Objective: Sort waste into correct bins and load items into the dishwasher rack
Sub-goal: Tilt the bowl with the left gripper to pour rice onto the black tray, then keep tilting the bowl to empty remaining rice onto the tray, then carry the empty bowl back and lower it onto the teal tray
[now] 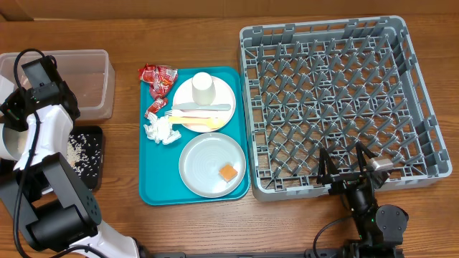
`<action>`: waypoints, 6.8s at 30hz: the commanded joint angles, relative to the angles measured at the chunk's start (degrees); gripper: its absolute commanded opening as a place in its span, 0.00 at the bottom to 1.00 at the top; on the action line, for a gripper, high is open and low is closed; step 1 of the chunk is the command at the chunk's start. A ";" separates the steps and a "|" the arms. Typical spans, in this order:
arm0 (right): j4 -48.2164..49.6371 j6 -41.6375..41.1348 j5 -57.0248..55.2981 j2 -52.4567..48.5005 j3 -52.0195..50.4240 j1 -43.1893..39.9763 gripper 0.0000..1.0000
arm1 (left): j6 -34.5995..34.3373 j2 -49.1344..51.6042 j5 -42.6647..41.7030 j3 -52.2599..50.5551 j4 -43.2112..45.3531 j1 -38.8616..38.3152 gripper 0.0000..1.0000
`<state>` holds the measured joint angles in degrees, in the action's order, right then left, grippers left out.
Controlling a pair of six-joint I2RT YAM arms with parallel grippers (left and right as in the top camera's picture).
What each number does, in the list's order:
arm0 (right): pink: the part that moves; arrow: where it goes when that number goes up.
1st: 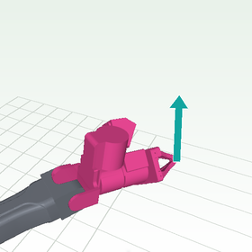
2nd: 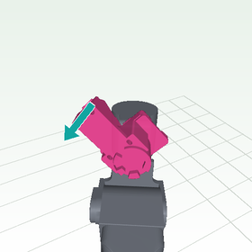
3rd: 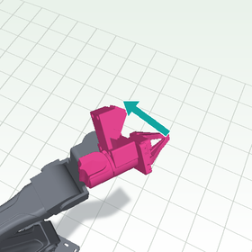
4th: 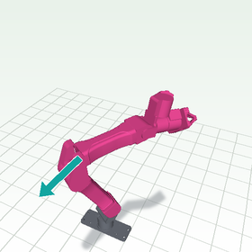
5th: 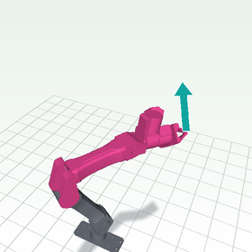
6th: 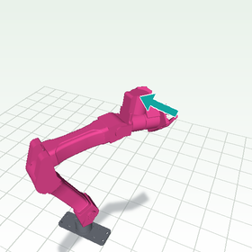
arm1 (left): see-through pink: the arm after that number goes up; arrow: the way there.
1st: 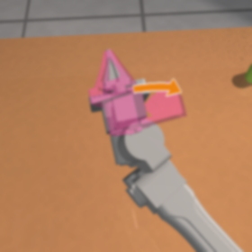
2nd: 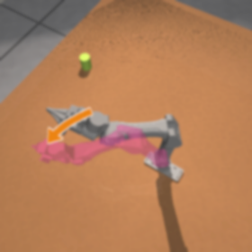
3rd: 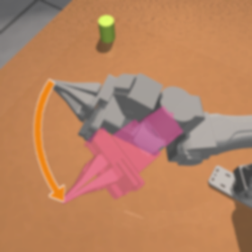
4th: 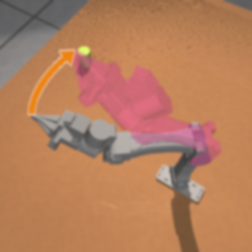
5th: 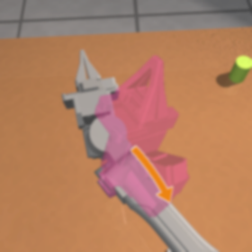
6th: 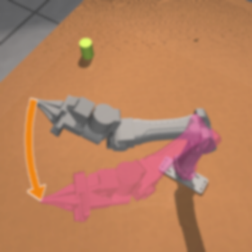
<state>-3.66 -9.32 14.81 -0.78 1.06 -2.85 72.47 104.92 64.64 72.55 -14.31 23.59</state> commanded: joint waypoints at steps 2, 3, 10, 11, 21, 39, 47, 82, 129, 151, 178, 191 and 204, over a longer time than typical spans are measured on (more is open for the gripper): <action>0.37 0.20 0.24 0.61 -0.59 0.37 1.00 | 1.27 -0.09 1.92 0.66 -3.17 -0.87 0.04; 0.35 0.20 0.24 0.61 -0.59 0.37 1.00 | 1.27 -0.28 1.22 0.66 -5.05 -1.16 0.04; 0.35 0.20 0.24 0.61 -0.59 0.37 1.00 | 0.07 -0.37 0.57 0.66 -6.67 -1.66 0.04; 0.37 0.20 0.24 0.61 -0.59 0.37 1.00 | 0.28 -0.37 0.85 0.66 -6.67 -1.92 0.04; 0.37 0.20 0.24 0.61 -0.59 0.37 1.00 | 0.17 -0.37 2.01 0.66 -4.70 -3.91 0.04; 0.37 0.20 0.24 0.61 -0.59 0.37 1.00 | -1.77 -1.03 2.12 0.66 -3.28 0.02 0.04; 0.37 0.20 0.24 0.61 -0.59 0.37 1.00 | -3.67 -1.55 1.07 0.66 -4.26 -1.38 0.04; 0.35 0.20 0.26 0.61 -0.59 0.37 1.00 | -6.60 -7.63 -6.03 0.63 -7.69 0.02 0.04; 0.37 0.20 0.24 0.61 -0.59 0.37 1.00 | 23.21 -8.44 -0.20 -6.84 14.34 1.22 0.04; 0.37 0.20 0.24 0.61 -0.59 0.37 1.00 | 11.63 -8.46 -4.07 -6.84 6.51 0.76 0.04; 0.37 0.20 0.24 0.61 -0.59 0.37 1.00 | -40.81 -12.17 -17.92 -2.21 -17.68 4.02 0.04; 0.35 0.20 0.24 0.61 -0.59 0.37 1.00 | -59.43 -23.02 -50.80 7.10 -31.10 7.85 0.04; 0.37 0.20 0.24 0.61 -0.59 0.37 1.00 | -70.16 -30.23 -79.82 7.13 -40.09 4.76 0.04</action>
<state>-3.66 -9.37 14.83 -0.78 1.06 -2.85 5.91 77.10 -6.74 78.74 -53.32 28.47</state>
